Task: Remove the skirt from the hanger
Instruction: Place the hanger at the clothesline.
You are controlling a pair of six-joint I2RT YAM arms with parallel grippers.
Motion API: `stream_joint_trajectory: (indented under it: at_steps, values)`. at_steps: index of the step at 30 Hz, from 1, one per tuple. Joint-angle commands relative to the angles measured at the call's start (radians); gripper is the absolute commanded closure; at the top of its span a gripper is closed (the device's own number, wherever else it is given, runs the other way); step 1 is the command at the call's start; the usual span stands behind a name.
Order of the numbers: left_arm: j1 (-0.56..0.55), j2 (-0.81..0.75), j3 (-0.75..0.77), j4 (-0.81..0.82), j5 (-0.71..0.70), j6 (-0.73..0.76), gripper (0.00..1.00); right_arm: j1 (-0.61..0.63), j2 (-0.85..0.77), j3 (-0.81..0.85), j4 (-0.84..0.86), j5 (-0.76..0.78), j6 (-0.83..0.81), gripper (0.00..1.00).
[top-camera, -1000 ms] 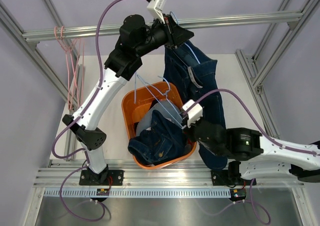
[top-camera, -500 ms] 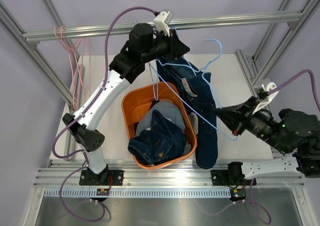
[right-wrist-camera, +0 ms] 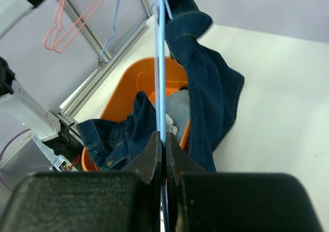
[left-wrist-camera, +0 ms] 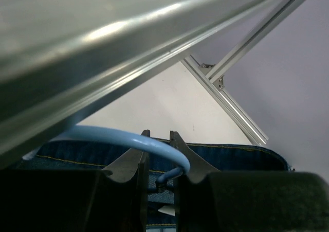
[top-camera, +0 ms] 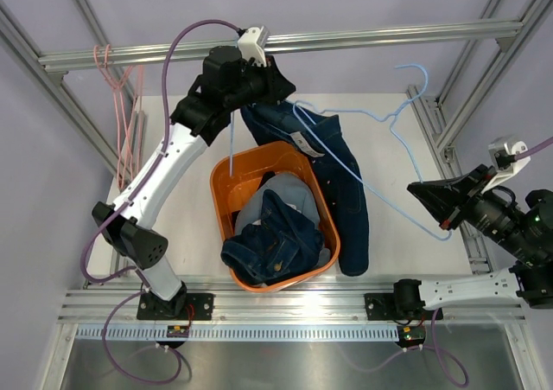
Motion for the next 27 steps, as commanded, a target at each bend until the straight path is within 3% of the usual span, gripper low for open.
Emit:
stream_joint_trajectory:
  at_steps: [1, 5, 11, 12, 15, 17, 22, 27]
  values:
    - [0.039, -0.007, 0.071, 0.106, 0.011, -0.023, 1.00, 0.006, -0.047, -0.019, -0.113, 0.108, 0.134, 1.00]
    - [0.042, -0.056, 0.002, 0.121, 0.020, -0.016, 1.00, 0.006, -0.059, -0.033, -0.197, 0.236, 0.233, 1.00]
    - [0.036, -0.140, -0.099, 0.159, 0.113, -0.021, 1.00, 0.006, 0.106, 0.065, -0.327, 0.420, 0.325, 1.00]
    - [0.036, -0.157, -0.121, 0.159, 0.119, -0.013, 1.00, 0.006, 0.129, 0.079, -0.317, 0.446, 0.308, 1.00]
    - [0.034, -0.176, -0.156, 0.158, 0.119, -0.004, 1.00, 0.006, 0.117, 0.080, 0.029, 0.494, 0.038, 1.00]
    - [0.033, -0.180, -0.164, 0.153, 0.121, -0.003, 1.00, 0.006, 0.110, 0.088, 0.129, 0.512, -0.078, 1.00]
    - [0.030, -0.183, -0.167, 0.187, 0.202, -0.013, 1.00, 0.006, 0.097, 0.123, 0.022, 0.549, 0.019, 1.00]
    - [0.008, -0.168, -0.141, 0.216, 0.317, -0.029, 1.00, 0.006, 0.065, -0.010, 0.118, 0.563, -0.042, 1.00]
